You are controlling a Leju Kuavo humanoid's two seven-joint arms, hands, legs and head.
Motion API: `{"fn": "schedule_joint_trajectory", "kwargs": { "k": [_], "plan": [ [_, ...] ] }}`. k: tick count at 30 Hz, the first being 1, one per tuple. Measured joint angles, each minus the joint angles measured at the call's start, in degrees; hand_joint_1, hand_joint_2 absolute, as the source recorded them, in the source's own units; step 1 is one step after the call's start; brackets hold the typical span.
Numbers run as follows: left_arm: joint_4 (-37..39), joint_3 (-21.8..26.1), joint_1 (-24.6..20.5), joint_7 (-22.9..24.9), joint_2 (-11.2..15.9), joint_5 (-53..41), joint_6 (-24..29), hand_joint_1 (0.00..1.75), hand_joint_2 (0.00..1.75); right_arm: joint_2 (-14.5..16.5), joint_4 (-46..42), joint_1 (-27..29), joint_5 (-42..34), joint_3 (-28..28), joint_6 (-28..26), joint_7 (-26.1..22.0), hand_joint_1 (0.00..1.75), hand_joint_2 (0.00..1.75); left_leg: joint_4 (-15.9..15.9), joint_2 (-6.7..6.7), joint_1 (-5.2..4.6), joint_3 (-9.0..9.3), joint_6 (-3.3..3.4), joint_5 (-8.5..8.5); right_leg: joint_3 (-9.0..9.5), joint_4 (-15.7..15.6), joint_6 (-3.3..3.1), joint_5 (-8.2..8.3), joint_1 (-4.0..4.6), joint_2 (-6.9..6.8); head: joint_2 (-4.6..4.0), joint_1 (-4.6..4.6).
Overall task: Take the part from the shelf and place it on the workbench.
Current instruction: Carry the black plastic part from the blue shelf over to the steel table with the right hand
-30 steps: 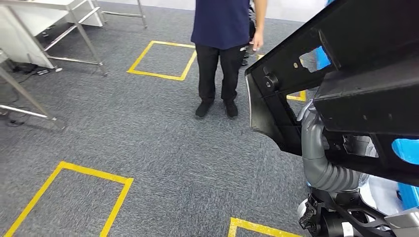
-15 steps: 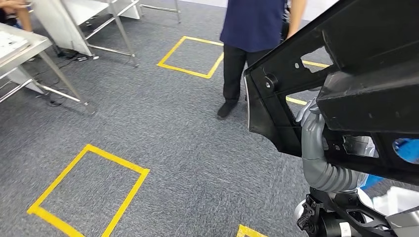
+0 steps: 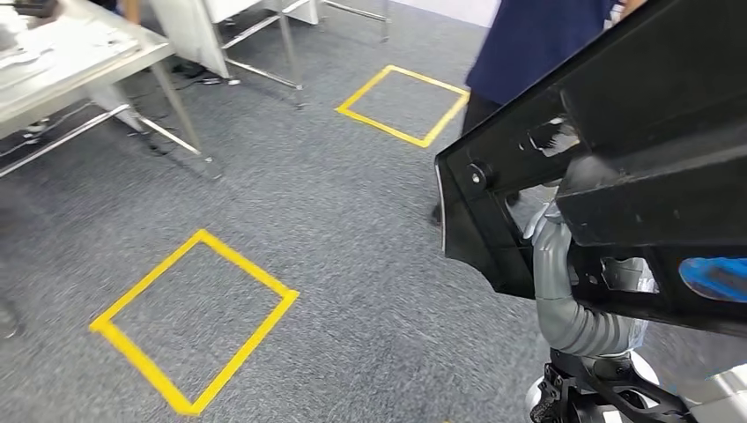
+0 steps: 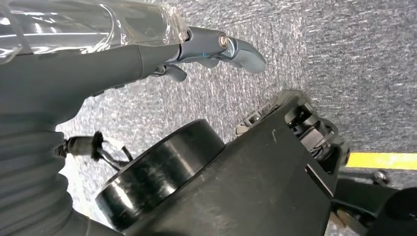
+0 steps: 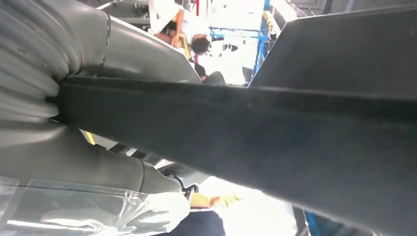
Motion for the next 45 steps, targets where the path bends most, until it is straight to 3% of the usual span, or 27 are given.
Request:
{"fn": "schedule_joint_trajectory", "kwargs": {
  "k": [2, 3, 5, 7, 8, 9, 11, 13, 14, 16, 17, 18, 20, 22, 24, 26, 28, 29, 31, 33, 35, 37, 39, 41, 43, 44, 45],
  "plan": [
    [0.0, 0.0, 0.0, 0.4, -0.1, -0.1, -0.3, 0.0, 1.75, -0.1, -0.1, 0.3, 0.0, -0.3, 0.0, 0.0, 1.75, 1.75, 0.4, -1.66, 0.1, 0.32, -0.62, -0.65, 3.39, -8.6, 0.39, 4.82, -0.57, 2.36, 0.0, 0.02],
    [0.0, -0.1, -0.1, 0.6, -0.2, -0.1, -0.4, 0.0, 1.75, -0.1, -0.1, 0.5, -0.1, -0.4, -0.1, 0.0, 1.75, 1.75, 0.7, -2.36, 0.13, 0.17, -0.95, -0.99, 4.69, -11.8, 0.43, 6.06, -0.84, 3.69, 0.0, 0.02],
    [0.0, -0.2, -0.2, 0.9, -0.2, -0.2, -0.6, 0.0, 1.75, -0.2, -0.3, 1.0, -0.3, -0.5, -0.1, -0.1, 1.75, 1.75, 1.1, -3.59, 0.2, -0.49, -1.55, -1.38, 5.48, -13.8, -0.02, 6.05, -0.88, 4.87, 0.0, 0.03],
    [0.1, -0.3, -0.2, 1.1, -0.1, -0.2, -0.6, 0.0, 1.75, -0.2, -0.4, 1.1, -0.4, -0.8, -0.2, 0.0, 1.75, 1.75, 1.2, -3.92, 0.42, -0.76, -1.99, -1.55, 5.59, -13.9, -0.88, 5.9, -0.75, 3.44, 0.0, 0.04],
    [0.1, -0.3, -0.2, 1.2, -0.1, -0.2, -0.6, 0.0, 1.75, -0.3, -0.5, 1.2, -0.4, -0.9, -0.2, 0.0, 1.75, 1.75, 2.1, -2.8, 0.41, -1.09, -2.25, -2.03, 5.79, -13.9, -1.25, 5.81, -0.79, 2.72, 0.0, -0.08],
    [0.1, -0.4, -0.3, 1.2, -0.1, -0.2, -0.6, 0.0, 1.75, -0.3, -0.6, 1.3, -0.4, -1.0, -0.2, -0.1, 1.75, 1.75, 4.2, -1.15, 0.37, -2.04, -2.54, -3.08, 6.0, -14.0, -1.59, 5.69, -0.84, 1.93, 0.0, -0.21],
    [0.1, -0.4, -0.7, 1.1, -0.1, -0.2, -0.6, 0.0, 1.75, -0.3, -0.8, 1.6, -0.4, -1.3, -0.3, -0.1, 1.75, 1.75, 12.0, 2.12, 0.39, -6.01, -3.1, -6.51, 6.36, -14.0, -2.01, 5.28, -0.6, 0.28, 0.0, -0.5],
    [0.0, -0.4, -1.2, 1.0, -0.1, -0.2, -0.6, 0.0, 1.75, -0.3, -1.0, 1.9, -0.4, -1.5, -0.4, -0.1, 1.75, 1.75, 19.0, 2.89, 0.52, -9.84, -3.29, -8.63, 6.68, -14.0, -2.13, 4.86, -0.32, -1.46, 0.0, -0.52],
    [0.0, -0.5, -1.3, 1.0, -0.1, -0.2, -0.6, 0.0, 1.75, -0.3, -1.0, 2.1, -0.4, -1.6, -0.5, -0.1, 1.75, 1.75, 19.4, 2.98, 0.49, -10.15, -3.16, -7.99, 6.95, -14.0, -2.13, 4.63, -0.19, -2.22, 0.0, -0.52],
    [0.0, -0.7, -1.0, 1.1, -0.2, -0.3, -0.6, 0.0, 1.75, -0.3, -1.2, 2.3, -0.4, -1.7, -0.6, -0.1, 1.75, 1.75, 12.9, 3.96, 0.18, -7.13, -2.29, -3.77, 7.78, -14.0, -2.12, 4.11, 0.15, -3.51, 0.0, -0.52],
    [0.1, -0.8, -0.8, 1.1, -0.2, -0.4, -0.5, 0.0, 1.75, -0.3, -1.3, 2.4, -0.3, -1.8, -0.7, -0.1, 1.75, 1.75, 8.4, 5.41, -0.22, -4.93, -1.58, -1.86, 8.22, -14.1, -2.09, 3.86, 0.32, -4.04, 0.0, -0.49],
    [0.1, -1.0, -0.7, 1.2, -0.1, -0.5, -0.5, 0.0, 1.75, -0.3, -1.4, 2.4, -0.2, -1.8, -0.8, -0.1, 1.75, 1.75, 4.7, 6.76, -0.64, -3.2, -0.98, -0.6, 8.47, -14.1, -2.0, 3.65, 0.48, -4.55, 0.0, -0.48],
    [0.1, -1.2, -0.5, 1.2, -0.1, -0.8, -0.5, 0.0, 1.75, -0.3, -1.5, 2.7, -0.1, -1.9, -1.0, -0.2, 1.75, 1.75, 1.7, 8.16, -1.3, -2.13, -0.35, -0.34, 8.57, -14.2, -1.68, 3.39, 0.58, -5.59, 0.0, -0.44],
    [0.1, -1.3, -0.5, 1.1, -0.1, -0.9, -0.5, 0.0, 1.75, -0.3, -1.7, 2.9, 0.0, -2.0, -1.1, -0.2, 1.75, 1.75, 1.1, 6.96, -1.19, -1.95, -0.25, -0.11, 8.8, -14.2, -1.15, 3.1, 0.52, -6.24, 0.0, -0.42],
    [0.1, -1.3, -0.4, 1.1, -0.2, -1.0, -0.5, 0.0, 1.75, -0.4, -1.9, 3.0, 0.2, -2.4, -1.4, -0.2, 1.75, 1.75, 0.2, 5.63, -0.66, -1.04, -0.02, 0.27, 8.39, -12.2, -0.65, 1.75, 0.44, -3.84, 0.0, -0.34],
    [0.1, -1.4, -0.5, 1.1, -0.3, -1.1, -0.5, 0.0, 1.75, -0.5, -2.2, 3.3, 0.2, -2.8, -1.7, -0.2, 1.75, 1.75, -0.1, 4.36, -0.26, -0.46, 0.22, 0.43, 5.19, -5.5, -0.33, -1.38, 0.32, -0.72, 0.0, -0.13],
    [0.1, -1.6, -0.5, 1.1, -0.4, -1.1, -0.5, 0.0, 1.75, -0.7, -2.3, 3.7, 0.2, -3.2, -2.1, -0.1, 1.75, 1.75, -0.1, 2.86, -0.13, -0.37, 0.32, 0.36, 0.84, 1.8, -0.04, -3.6, 0.15, -0.09, 0.0, 0.02],
    [0.1, -1.7, -0.4, 1.1, -0.4, -1.1, -0.5, 0.0, 1.75, -0.8, -2.3, 3.9, 0.1, -3.4, -2.2, -0.1, 1.75, 1.75, -0.1, 1.98, -0.04, -0.29, 0.26, 0.27, -0.28, 2.9, 0.12, -3.13, 0.03, -0.07, 0.0, 0.02],
    [0.1, -1.8, -0.4, 0.9, -0.4, -1.1, -0.4, 0.0, 1.75, -0.8, -2.4, 4.0, 0.1, -3.9, -2.4, 0.2, 1.75, 1.75, 0.1, 0.23, 0.29, 0.13, -0.18, -0.04, 1.21, -2.1, 0.5, 1.07, -0.35, 0.31, 0.0, 0.03],
    [0.1, -1.9, -0.4, 0.7, -0.4, -1.1, -0.4, 0.0, 1.75, -0.8, -2.6, 3.9, 0.0, -4.2, -2.6, 0.5, 1.75, 1.75, 0.6, -1.32, 0.49, 0.13, -0.98, -0.68, 4.61, -10.3, 0.94, 5.01, -1.02, 2.63, 0.0, 0.09],
    [0.1, -1.9, -0.5, 0.6, -0.3, -1.2, -0.3, 0.0, 1.75, -0.8, -2.7, 3.8, 0.0, -4.4, -2.9, 0.9, 1.75, 1.75, 1.2, -2.46, 0.49, -0.5, -1.67, -1.16, 5.92, -13.7, 0.7, 5.78, -1.26, 4.17, 0.0, 0.15],
    [0.1, -2.0, -0.4, 0.5, -0.2, -1.1, -0.3, 0.0, 1.75, -0.8, -2.8, 3.7, -0.1, -4.5, -3.1, 1.2, 1.75, 1.75, 1.2, -3.19, 0.69, -0.85, -2.11, -1.26, 5.87, -13.7, -0.18, 5.57, -1.05, 3.13, 0.0, 0.15],
    [0.1, -2.1, -0.5, 0.5, 0.0, -1.2, -0.4, 0.0, 1.75, -0.9, -2.8, 3.5, -0.1, -4.6, -3.4, 1.4, 1.75, 1.75, 3.2, -1.36, 0.74, -1.65, -2.66, -2.32, 6.16, -13.8, -0.93, 5.44, -1.05, 1.87, 0.0, 0.03],
    [0.1, -2.3, -1.0, 0.6, 0.0, -1.1, -0.7, 0.0, 1.75, -0.9, -2.9, 3.6, 0.0, -4.7, -3.6, 1.5, 1.75, 1.75, 9.8, 1.72, 0.68, -4.83, -3.24, -5.39, 6.53, -13.9, -1.45, 5.14, -0.92, 0.38, 0.0, -0.19],
    [0.1, -2.4, -1.5, 0.8, 0.1, -1.1, -1.1, 0.0, 1.75, -0.9, -3.0, 4.0, 0.0, -4.9, -3.8, 1.4, 1.75, 1.75, 17.5, 2.8, 0.75, -8.82, -3.51, -8.18, 6.81, -13.9, -1.69, 4.73, -0.67, -1.23, 0.0, -0.3],
    [0.1, -2.4, -1.7, 1.1, 0.1, -1.0, -1.3, 0.0, 1.75, -0.9, -3.0, 4.2, -0.1, -4.9, -3.9, 1.3, 1.75, 1.75, 19.1, 2.91, 0.76, -9.67, -3.46, -8.29, 7.01, -13.9, -1.72, 4.51, -0.56, -1.98, 0.0, -0.31],
    [0.0, -2.5, -1.8, 1.4, 0.1, -1.0, -1.5, 0.0, 1.75, -0.8, -3.0, 4.4, -0.2, -5.0, -3.9, 1.0, 1.75, 1.75, 18.2, 3.02, 0.73, -9.28, -3.3, -7.24, 7.3, -13.9, -1.74, 4.28, -0.44, -2.66, 0.0, -0.32]
  ]
}}
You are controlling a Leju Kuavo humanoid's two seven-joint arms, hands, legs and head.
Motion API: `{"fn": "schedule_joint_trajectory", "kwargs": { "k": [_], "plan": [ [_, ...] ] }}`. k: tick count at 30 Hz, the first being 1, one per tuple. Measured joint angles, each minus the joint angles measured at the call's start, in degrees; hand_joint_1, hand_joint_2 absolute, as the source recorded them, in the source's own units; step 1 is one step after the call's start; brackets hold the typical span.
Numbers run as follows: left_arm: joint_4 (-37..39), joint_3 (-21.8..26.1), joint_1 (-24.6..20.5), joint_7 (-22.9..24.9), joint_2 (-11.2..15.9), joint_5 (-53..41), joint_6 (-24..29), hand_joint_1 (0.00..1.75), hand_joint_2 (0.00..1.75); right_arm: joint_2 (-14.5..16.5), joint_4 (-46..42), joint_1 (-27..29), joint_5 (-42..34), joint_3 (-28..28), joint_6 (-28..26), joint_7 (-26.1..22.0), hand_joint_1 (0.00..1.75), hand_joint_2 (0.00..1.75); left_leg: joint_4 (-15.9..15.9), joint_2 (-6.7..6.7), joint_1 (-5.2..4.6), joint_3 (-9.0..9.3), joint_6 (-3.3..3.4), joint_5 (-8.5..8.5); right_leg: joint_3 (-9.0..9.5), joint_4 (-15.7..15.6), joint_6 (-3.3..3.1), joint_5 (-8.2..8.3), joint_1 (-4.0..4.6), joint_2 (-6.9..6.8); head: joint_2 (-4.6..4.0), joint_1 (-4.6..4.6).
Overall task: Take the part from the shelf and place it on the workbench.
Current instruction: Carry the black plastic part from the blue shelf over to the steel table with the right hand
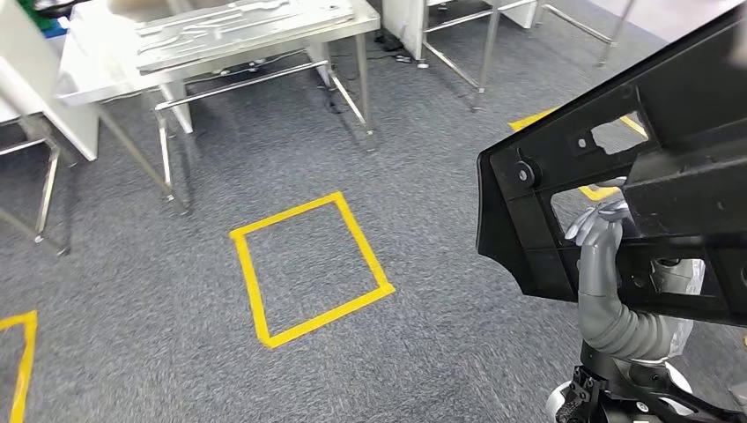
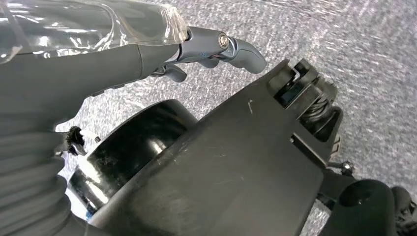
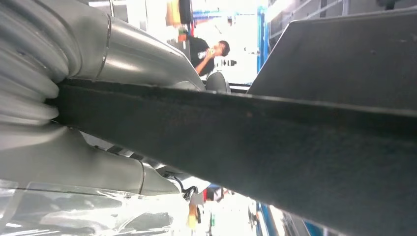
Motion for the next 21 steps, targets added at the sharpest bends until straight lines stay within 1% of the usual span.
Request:
{"fn": "schedule_joint_trajectory", "kwargs": {
  "k": [1, 2, 3, 4, 5, 6, 7, 8, 9, 10, 11, 12, 13, 14, 15, 16, 17, 18, 19, 20, 21],
  "plan": [
    [0.0, -0.1, 0.0, 0.5, 0.1, 0.0, -0.2, 0.0, 1.75, 0.0, 0.0, 0.2, -0.2, 0.0, 0.0, -0.3, 1.75, 1.75, -3.3, 0.41, -0.12, 1.64, 0.36, 2.08, 0.38, 0.0, 0.0, -0.25, 0.16, -0.63, 0.0, 0.0],
    [0.0, -0.2, 0.2, 0.9, 0.2, 0.1, -0.2, 0.0, 1.75, 0.1, 0.0, 0.3, -0.4, -0.1, 0.0, -0.8, 1.75, 1.75, -7.9, 1.57, -0.41, 3.77, 0.95, 4.32, 0.76, -0.1, 0.0, -0.49, 0.28, -1.17, 0.0, 0.0],
    [0.0, -0.2, 0.3, 1.2, 0.5, 0.2, -0.3, 0.0, 1.75, 0.2, 0.0, 0.5, -0.6, -0.1, 0.0, -1.3, 1.75, 1.75, -12.1, 3.24, -0.87, 5.7, 1.63, 5.92, 1.05, -0.1, 0.07, -0.68, 0.46, -1.72, 0.0, 0.03],
    [0.0, -0.3, 0.4, 1.5, 0.9, 0.4, -0.4, 0.0, 1.75, 0.2, 0.0, 0.7, -0.5, -0.1, 0.0, -1.7, 1.75, 1.75, -15.0, 4.66, -1.36, 6.95, 2.26, 6.82, 1.19, -0.2, 0.22, -0.8, 0.51, -2.25, 0.0, 0.03],
    [0.0, -0.3, 0.5, 1.5, 1.2, 0.7, -0.4, 0.0, 1.75, 0.3, 0.0, 1.1, -0.4, -0.1, 0.0, -2.1, 1.75, 1.75, -16.4, 5.63, -1.79, 7.35, 2.72, 6.89, 1.23, -0.3, 0.44, -0.88, 0.48, -2.86, 0.0, 0.04],
    [0.0, -0.3, 0.5, 1.5, 1.6, 0.9, -0.5, 0.0, 1.75, 0.5, 0.0, 1.6, -0.1, 0.0, 0.0, -2.4, 1.75, 1.75, -16.7, 5.62, -2.09, 7.29, 2.99, 6.66, 1.32, -0.4, 0.74, -0.93, 0.47, -3.6, 0.0, 0.04],
    [0.0, -0.3, 0.5, 1.5, 1.9, 1.2, -0.6, 0.0, 1.75, 0.6, -0.1, 2.1, 0.4, 0.0, 0.0, -2.6, 1.75, 1.75, -17.1, 4.81, -2.13, 7.39, 3.21, 6.74, 1.69, -0.8, 1.08, -1.0, 0.43, -4.36, 0.0, 0.01],
    [0.0, -0.2, 0.6, 1.4, 2.1, 1.6, -0.7, 0.0, 1.75, 0.7, -0.2, 2.6, 1.0, 0.1, 0.0, -2.8, 1.75, 1.75, -17.8, 3.96, -1.91, 7.94, 3.27, 7.02, 2.2, -1.0, 1.37, -1.16, 0.43, -4.23, 0.0, 0.1],
    [0.0, -0.2, 0.6, 1.3, 2.3, 1.9, -0.9, 0.0, 1.75, 0.9, -0.3, 3.1, 1.6, 0.2, 0.0, -3.0, 1.75, 1.75, -18.7, 3.07, -1.62, 8.68, 3.36, 7.35, 2.37, -0.4, 1.59, -1.74, 0.48, -3.13, 0.0, 0.16],
    [0.0, -0.2, 0.7, 1.2, 2.4, 2.1, -1.0, 0.0, 1.75, 1.0, -0.4, 3.6, 2.1, 0.3, 0.0, -3.2, 1.75, 1.75, -19.4, 2.24, -1.28, 9.46, 3.4, 7.68, 1.87, 1.4, 1.74, -2.84, 0.54, -1.42, 0.0, 0.28],
    [0.0, -0.2, 0.7, 1.2, 2.5, 2.3, -1.1, 0.0, 1.75, 1.1, -0.4, 4.1, 2.3, 0.4, 0.0, -3.6, 1.75, 1.75, -19.8, 1.51, -1.02, 10.03, 3.39, 7.86, 0.41, 4.5, 1.82, -4.4, 0.52, 0.57, 0.0, 0.43],
    [0.0, -0.2, 0.7, 1.1, 2.6, 2.4, -1.1, 0.0, 1.75, 1.3, -0.5, 4.6, 2.1, 0.5, 0.0, -4.0, 1.75, 1.75, -19.9, 0.8, -1.01, 10.21, 3.51, 7.81, -1.82, 8.7, 1.87, -6.19, 0.56, 1.81, 0.0, 0.49],
    [0.0, -0.2, 0.7, 1.0, 2.7, 2.6, -1.1, 0.0, 1.75, 1.4, -0.5, 5.1, 1.7, 0.6, 0.0, -4.5, 1.75, 1.75, -19.9, 0.03, -1.05, 10.29, 3.56, 7.69, -4.15, 12.5, 1.93, -7.42, 0.54, 2.3, 0.0, 0.58],
    [0.0, -0.2, 0.8, 0.9, 2.8, 2.7, -1.0, 0.0, 1.75, 1.5, -0.5, 5.4, 1.4, 0.7, 0.0, -4.9, 1.75, 1.75, -19.9, -0.77, -1.1, 10.42, 3.57, 7.56, -5.86, 14.8, 1.93, -7.62, 0.52, 2.42, 0.0, 0.6],
    [0.0, -0.2, 0.8, 0.8, 2.9, 2.9, -1.0, 0.0, 1.75, 1.6, -0.5, 5.7, 1.1, 0.8, 0.0, -5.3, 1.75, 1.75, -19.8, -1.6, -1.15, 10.63, 3.5, 7.39, -6.54, 14.9, 1.9, -6.54, 0.52, 2.49, 0.0, 0.61],
    [0.0, -0.2, 1.0, 0.8, 3.0, 3.0, -1.0, 0.0, 1.75, 1.6, -0.5, 5.9, 1.0, 0.8, -0.1, -5.6, 1.75, 1.75, -19.8, -2.39, -1.15, 10.98, 3.37, 7.15, -5.97, 12.5, 1.85, -4.26, 0.49, 2.72, 0.0, 0.61],
    [0.0, -0.2, 1.2, 0.7, 3.0, 3.0, -0.9, 0.0, 1.75, 1.7, -0.5, 6.0, 1.0, 0.8, -0.1, -5.8, 1.75, 1.75, -19.7, -3.07, -1.13, 11.35, 3.2, 6.82, -4.45, 8.4, 1.84, -1.33, 0.41, 3.42, 0.0, 0.62],
    [0.0, -0.2, 1.5, 0.7, 3.0, 3.1, -0.8, 0.0, 1.75, 1.7, -0.5, 6.1, 1.0, 0.8, -0.1, -6.0, 1.75, 1.75, -19.5, -3.68, -1.19, 11.52, 2.96, 6.43, -2.79, 4.3, 1.82, 0.83, 0.28, 4.76, 0.0, 0.61],
    [0.0, -0.2, 1.7, 0.6, 3.1, 3.3, -0.6, 0.0, 1.75, 1.7, -0.5, 6.2, 0.9, 0.9, -0.1, -6.1, 1.75, 1.75, -19.3, -4.23, -1.2, 11.43, 2.72, 6.11, -1.5, 1.1, 1.7, 2.16, 0.12, 5.99, 0.0, 0.6],
    [0.0, -0.2, 1.8, 0.5, 3.1, 3.6, -0.5, 0.0, 1.75, 1.8, -0.5, 6.3, 0.8, 0.9, -0.1, -6.2, 1.75, 1.75, -19.1, -4.76, -1.16, 11.11, 2.47, 5.89, -0.84, -0.8, 1.53, 2.55, 0.05, 6.91, 0.0, 0.58],
    [0.0, -0.2, 1.8, 0.4, 3.2, 3.9, -0.3, 0.0, 1.75, 1.8, -0.6, 6.4, 0.7, 0.9, -0.1, -6.2, 1.75, 1.75, -18.9, -5.3, -1.09, 10.69, 2.22, 5.79, -0.71, -1.3, 1.24, 2.13, 0.08, 7.24, 0.0, 0.58]
  ]
}}
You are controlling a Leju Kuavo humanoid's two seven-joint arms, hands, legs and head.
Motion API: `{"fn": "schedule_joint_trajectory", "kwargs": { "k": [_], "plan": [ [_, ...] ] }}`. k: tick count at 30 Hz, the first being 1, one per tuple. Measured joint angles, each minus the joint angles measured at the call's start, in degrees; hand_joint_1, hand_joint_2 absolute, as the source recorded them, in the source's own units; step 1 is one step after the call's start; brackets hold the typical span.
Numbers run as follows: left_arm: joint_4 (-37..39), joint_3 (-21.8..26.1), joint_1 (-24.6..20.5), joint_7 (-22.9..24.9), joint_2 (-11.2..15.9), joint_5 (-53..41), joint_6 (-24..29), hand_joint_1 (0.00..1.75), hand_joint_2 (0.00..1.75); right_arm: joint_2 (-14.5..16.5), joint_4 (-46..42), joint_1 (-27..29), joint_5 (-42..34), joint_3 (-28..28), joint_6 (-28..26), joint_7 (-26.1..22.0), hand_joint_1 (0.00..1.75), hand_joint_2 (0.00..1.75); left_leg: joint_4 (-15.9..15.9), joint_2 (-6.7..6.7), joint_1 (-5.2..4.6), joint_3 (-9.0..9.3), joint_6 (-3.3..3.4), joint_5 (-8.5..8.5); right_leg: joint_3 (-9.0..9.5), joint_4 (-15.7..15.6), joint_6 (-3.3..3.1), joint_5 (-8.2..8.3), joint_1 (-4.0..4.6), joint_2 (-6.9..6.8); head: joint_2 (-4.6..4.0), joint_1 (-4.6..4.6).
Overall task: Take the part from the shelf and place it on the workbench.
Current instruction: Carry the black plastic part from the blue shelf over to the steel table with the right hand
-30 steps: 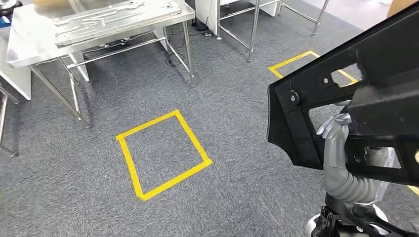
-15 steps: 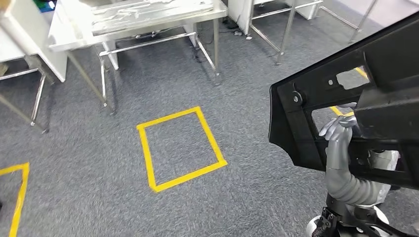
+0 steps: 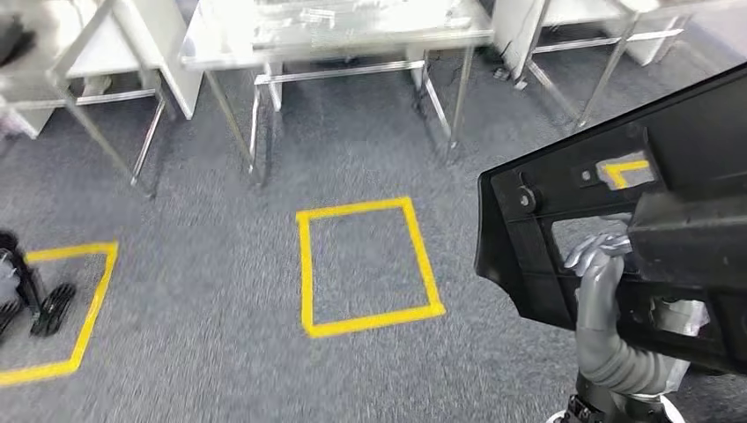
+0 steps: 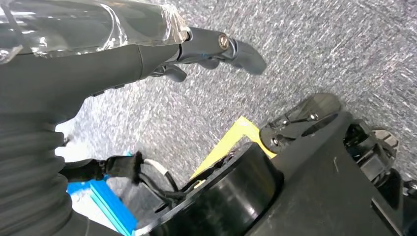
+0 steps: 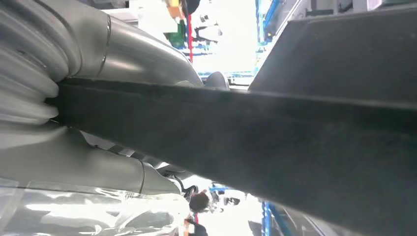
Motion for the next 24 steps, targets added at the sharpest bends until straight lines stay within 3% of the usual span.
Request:
{"fn": "schedule_joint_trajectory", "kwargs": {
  "k": [2, 3, 4, 6, 8, 9, 10, 12, 14, 17, 21, 24],
  "plan": [
    [0.0, 0.0, 0.1, -0.3, 0.1, 0.4, 0.2, 0.0, 1.75, 0.1, 0.0, 0.0, -0.1, 0.0, 0.0, 0.0, 1.75, 1.75, 0.3, -0.51, 0.27, -0.49, -0.45, -0.24, 0.01, -0.1, -0.59, -0.29, 0.09, -1.0, 0.0, 0.01],
    [0.0, 0.0, 0.1, -0.5, 0.2, 0.5, 0.3, 0.0, 1.75, 0.1, 0.0, 0.0, -0.2, 0.0, 0.0, 0.0, 1.75, 1.75, 1.3, 0.36, 0.26, -0.95, -0.78, -0.84, 0.18, -0.2, -0.91, -0.43, 0.06, -1.54, 0.0, -0.08],
    [0.0, 0.0, 0.1, -1.1, 0.2, 0.7, 0.5, 0.0, 1.75, 0.1, -0.1, -0.1, -0.4, 0.0, 0.0, 0.2, 1.75, 1.75, 3.6, 1.69, 0.24, -2.04, -1.15, -2.0, 0.38, -0.3, -1.2, -0.57, 0.02, -2.1, 0.0, -0.17],
    [0.0, 0.1, -0.1, -3.3, 0.2, 1.0, 1.2, 0.0, 1.75, 0.2, -0.2, -0.2, -1.1, -0.1, 0.0, 1.0, 1.75, 1.75, 11.8, 4.44, 0.23, -6.23, -1.85, -5.44, 0.8, -0.4, -1.63, -0.93, 0.07, -3.19, 0.0, -0.37],
    [0.0, 0.2, -0.4, -5.2, 0.1, 1.0, 2.0, 0.0, 1.75, 0.1, -0.2, -0.2, -1.8, -0.1, 0.0, 1.9, 1.75, 1.75, 19.0, 5.04, 0.3, -10.24, -2.03, -7.36, 1.24, -0.3, -1.71, -1.35, 0.22, -4.09, 0.0, -0.39],
    [0.0, 0.3, -0.5, -5.6, 0.0, 0.9, 2.3, 0.0, 1.75, 0.1, -0.2, -0.2, -1.9, -0.2, 0.0, 2.3, 1.75, 1.75, 19.5, 5.06, 0.29, -10.73, -1.89, -6.69, 1.55, -0.4, -1.7, -1.59, 0.3, -4.4, 0.01, -0.4],
    [0.0, 0.3, -0.6, -5.6, -0.1, 0.7, 2.6, 0.0, 1.75, 0.1, -0.2, -0.3, -2.0, -0.2, 0.0, 2.6, 1.75, 1.75, 17.3, 5.07, 0.26, -9.88, -1.61, -4.8, 1.98, -0.4, -1.68, -1.84, 0.43, -4.63, 0.01, -0.42],
    [0.0, 0.3, -0.5, -5.0, -0.2, 0.2, 2.7, 0.0, 1.75, 0.0, -0.2, -0.9, -2.4, -0.2, 0.0, 3.4, 1.75, 1.75, 8.5, 5.3, -0.03, -5.9, -0.52, 0.04, 2.83, -0.4, -1.65, -2.3, 0.68, -4.81, 0.01, -0.4],
    [0.0, 0.2, -0.4, -4.1, -0.6, -0.6, 2.7, 0.0, 1.75, -0.1, -0.1, -1.8, -3.8, -0.2, 0.2, 3.9, 1.75, 1.75, 2.3, 5.71, -0.54, -3.31, 0.54, 2.21, 2.97, -0.5, -1.44, -2.49, 0.85, -4.81, 0.0, -0.37],
    [0.0, 0.0, -0.7, -2.9, -1.1, -1.6, 2.5, 0.0, 1.75, -0.2, 0.2, -2.8, -5.3, -0.1, 0.4, 4.3, 1.75, 1.75, 0.8, 5.68, -0.78, -2.92, 0.9, 2.23, 2.93, -0.7, -0.7, -2.55, 0.83, -5.03, 0.0, -0.33],
    [0.0, -0.1, -1.0, -0.6, -1.5, -1.7, 2.1, 0.0, 1.75, -0.4, 0.4, -3.8, -3.1, 0.0, 0.2, 6.0, 1.75, 1.75, 0.1, 5.25, -0.5, -1.94, -0.2, 2.52, 3.87, -1.4, -2.11, -2.24, 1.24, -5.2, 0.0, -0.1],
    [0.0, -0.1, -1.1, 0.4, -1.8, -1.3, 1.5, 0.0, 1.75, -0.5, 0.6, -4.1, -4.7, 0.0, 0.0, 6.4, 1.75, 1.75, 0.2, 5.27, -0.61, -2.07, 0.08, 2.37, 3.95, -1.7, -1.93, -2.3, 1.2, -5.23, 0.0, -0.09]
  ]
}}
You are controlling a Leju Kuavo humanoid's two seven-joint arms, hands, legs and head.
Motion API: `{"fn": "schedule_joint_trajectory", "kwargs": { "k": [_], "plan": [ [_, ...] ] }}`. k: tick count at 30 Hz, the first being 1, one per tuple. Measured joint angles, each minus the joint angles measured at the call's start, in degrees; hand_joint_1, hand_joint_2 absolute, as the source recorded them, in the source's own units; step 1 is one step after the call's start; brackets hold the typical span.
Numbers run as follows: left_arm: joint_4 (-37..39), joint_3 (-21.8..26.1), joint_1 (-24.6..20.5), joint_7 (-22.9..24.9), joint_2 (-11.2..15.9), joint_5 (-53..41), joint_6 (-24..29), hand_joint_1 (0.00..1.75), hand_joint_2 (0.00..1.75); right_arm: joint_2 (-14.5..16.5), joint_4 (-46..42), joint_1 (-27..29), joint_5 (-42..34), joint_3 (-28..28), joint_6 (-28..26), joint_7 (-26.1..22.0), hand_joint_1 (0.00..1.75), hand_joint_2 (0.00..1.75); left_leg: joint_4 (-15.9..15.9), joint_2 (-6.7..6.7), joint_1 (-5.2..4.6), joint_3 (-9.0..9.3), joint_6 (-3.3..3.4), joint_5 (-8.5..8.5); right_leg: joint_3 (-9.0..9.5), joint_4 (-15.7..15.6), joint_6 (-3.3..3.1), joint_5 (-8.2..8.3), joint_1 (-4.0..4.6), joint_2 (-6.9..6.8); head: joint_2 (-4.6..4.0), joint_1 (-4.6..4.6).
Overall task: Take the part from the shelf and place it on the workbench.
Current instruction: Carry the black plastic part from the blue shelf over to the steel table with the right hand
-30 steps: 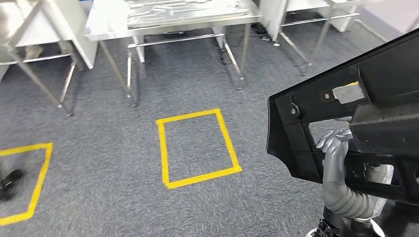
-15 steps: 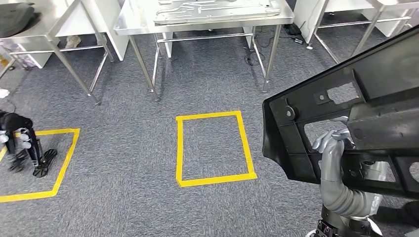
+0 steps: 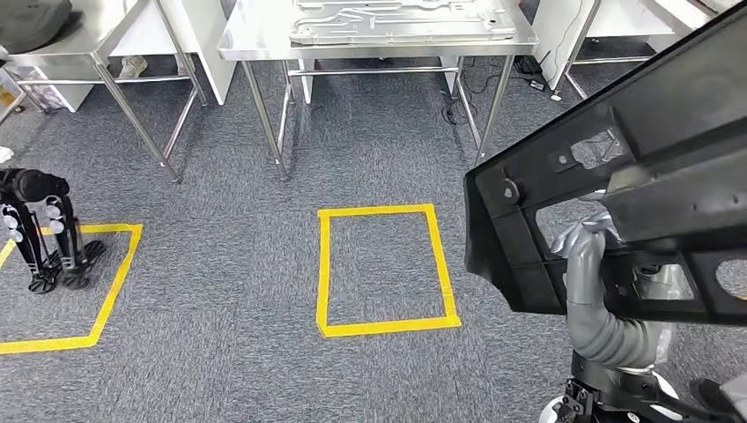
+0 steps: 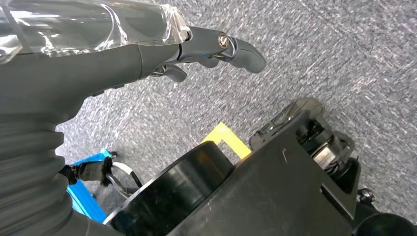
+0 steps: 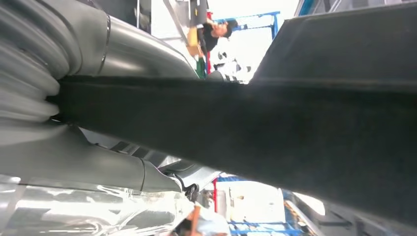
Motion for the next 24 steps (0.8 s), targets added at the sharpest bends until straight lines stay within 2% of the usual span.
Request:
{"fn": "schedule_joint_trajectory", "kwargs": {
  "k": [5, 7, 9, 10, 11, 13, 14, 15, 16, 17, 18, 19, 20, 21, 23, 24],
  "plan": [
    [0.0, 0.0, 0.0, -0.1, -0.1, 0.9, -0.1, 0.0, 1.75, 0.0, 0.7, -1.4, -3.9, 0.0, 0.0, -1.7, 1.75, 1.75, 0.1, 0.02, -0.14, -0.2, 0.36, 0.07, -0.13, -0.1, 0.74, 0.25, -0.13, 0.0, 0.0, 0.0],
    [0.0, 0.0, 0.0, -0.2, -0.1, 1.4, -0.1, 0.0, 1.75, 0.0, 1.0, -2.2, -4.4, 0.0, 0.0, -2.0, 1.75, 1.75, 0.2, 0.09, -0.27, -0.3, 0.89, 0.07, -0.12, -0.5, 1.44, 0.51, -0.36, -0.01, 0.0, -0.02],
    [0.0, 0.0, 0.0, -0.6, -0.4, 1.6, 0.0, 0.0, 1.75, -0.1, 1.2, -3.0, -4.1, 0.0, 0.1, -2.0, 1.75, 1.75, -0.7, 0.29, 0.04, 0.03, 1.53, 0.58, -0.16, -0.6, 2.19, 0.59, -0.4, 0.09, 0.0, -0.05],
    [0.0, 0.0, 0.1, -0.9, -0.6, 1.6, -0.1, 0.0, 1.75, -0.1, 1.2, -3.3, -3.7, 0.0, 0.0, -1.8, 1.75, 1.75, -1.3, 0.44, 0.39, 0.33, 1.7, 0.98, -0.63, 0.4, 2.41, -0.04, -0.33, 0.21, 0.0, -0.03],
    [0.0, 0.0, 0.2, -1.3, -0.9, 1.5, -0.1, 0.0, 1.75, -0.2, 1.2, -3.6, -3.3, 0.1, 0.0, -1.6, 1.75, 1.75, -1.9, 0.57, 0.7, 0.59, 1.77, 1.32, -1.7, 2.6, 2.6, -1.32, -0.33, 0.31, 0.0, -0.01],
    [0.0, 0.0, 0.5, -1.9, -1.5, 1.3, -0.1, 0.0, 1.75, -0.3, 1.2, -4.0, -2.7, 0.1, 0.0, -1.2, 1.75, 1.75, -2.2, 0.89, 1.05, 0.68, 1.77, 1.51, -5.63, 10.4, 3.13, -4.97, -0.67, 0.41, 0.0, 0.04],
    [0.0, 0.0, 0.6, -2.1, -1.8, 1.3, -0.1, 0.0, 1.75, -0.4, 1.2, -4.0, -2.5, 0.1, 0.0, -0.9, 1.75, 1.75, -2.1, 1.04, 1.21, 0.63, 1.64, 1.5, -7.63, 14.1, 3.43, -6.2, -0.91, 0.41, 0.0, 0.05],
    [0.0, -0.1, 0.7, -2.3, -2.1, 1.2, 0.0, 0.0, 1.75, -0.4, 1.2, -4.0, -2.4, 0.2, 0.0, -0.7, 1.75, 1.75, -2.0, 1.19, 1.44, 0.59, 1.42, 1.45, -8.9, 16.2, 3.74, -6.38, -1.19, 0.41, 0.0, 0.05],
    [0.0, -0.1, 0.7, -2.5, -2.3, 1.2, 0.1, 0.0, 1.75, -0.5, 1.2, -4.1, -2.2, 0.2, 0.0, -0.6, 1.75, 1.75, -1.9, 1.35, 1.75, 0.56, 1.06, 1.34, -8.94, 15.7, 4.1, -5.29, -1.51, 0.36, 0.0, 0.06],
    [0.0, -0.1, 0.8, -2.7, -2.5, 1.2, 0.2, 0.0, 1.75, -0.6, 1.2, -4.2, -2.0, 0.2, 0.0, -0.4, 1.75, 1.75, -1.6, 1.5, 2.14, 0.54, 0.57, 1.13, -7.73, 12.8, 4.54, -3.22, -1.88, 0.14, 0.0, 0.07],
    [0.0, -0.1, 0.8, -2.8, -2.6, 1.1, 0.4, 0.0, 1.75, -0.7, 1.2, -4.3, -1.8, 0.2, 0.0, -0.3, 1.75, 1.75, -1.1, 1.66, 2.39, 0.48, -0.08, 0.79, -5.75, 8.4, 5.11, -0.99, -2.28, -0.45, 0.0, 0.08],
    [0.0, -0.1, 0.8, -3.0, -2.7, 1.1, 0.5, 0.0, 1.75, -0.7, 1.2, -4.4, -1.6, 0.3, 0.1, -0.1, 1.75, 1.75, -0.4, 1.81, 2.58, 0.35, -0.77, 0.37, -4.0, 4.7, 5.46, 0.58, -2.47, -0.88, 0.0, 0.19],
    [0.0, -0.1, 0.9, -3.0, -2.8, 1.0, 0.6, 0.0, 1.75, -0.8, 1.2, -4.5, -1.5, 0.3, 0.1, -0.1, 1.75, 1.75, 0.2, 1.94, 2.55, 0.19, -1.38, -0.03, -2.88, 2.2, 5.35, 1.41, -2.59, -1.12, 0.0, 0.29],
    [0.0, -0.1, 0.9, -3.1, -2.8, 1.0, 0.7, 0.0, 1.75, -0.8, 1.2, -4.6, -1.4, 0.3, 0.1, 0.0, 1.75, 1.75, 0.6, 2.07, 2.45, 0.05, -1.87, -0.35, -2.59, 1.3, 4.97, 1.45, -2.59, -1.13, 0.0, 0.34],
    [0.0, -0.1, 1.0, -3.2, -2.8, 0.9, 0.7, 0.0, 1.75, -0.8, 1.2, -4.8, -1.2, 0.4, 0.2, 0.1, 1.75, 1.75, 0.9, 2.43, 2.52, -0.07, -2.37, -0.6, -3.17, 1.9, 3.54, 1.17, -2.41, -0.24, 0.0, 0.33],
    [0.0, -0.1, 1.0, -3.2, -2.8, 0.8, 0.7, 0.0, 1.75, -0.8, 1.2, -4.8, -1.1, 0.4, 0.2, 0.1, 1.75, 1.75, 1.1, 2.52, 2.72, -0.12, -2.55, -0.87, -3.35, 2.1, 3.04, 1.17, -2.33, 0.05, 0.0, 0.3]
  ]
}}
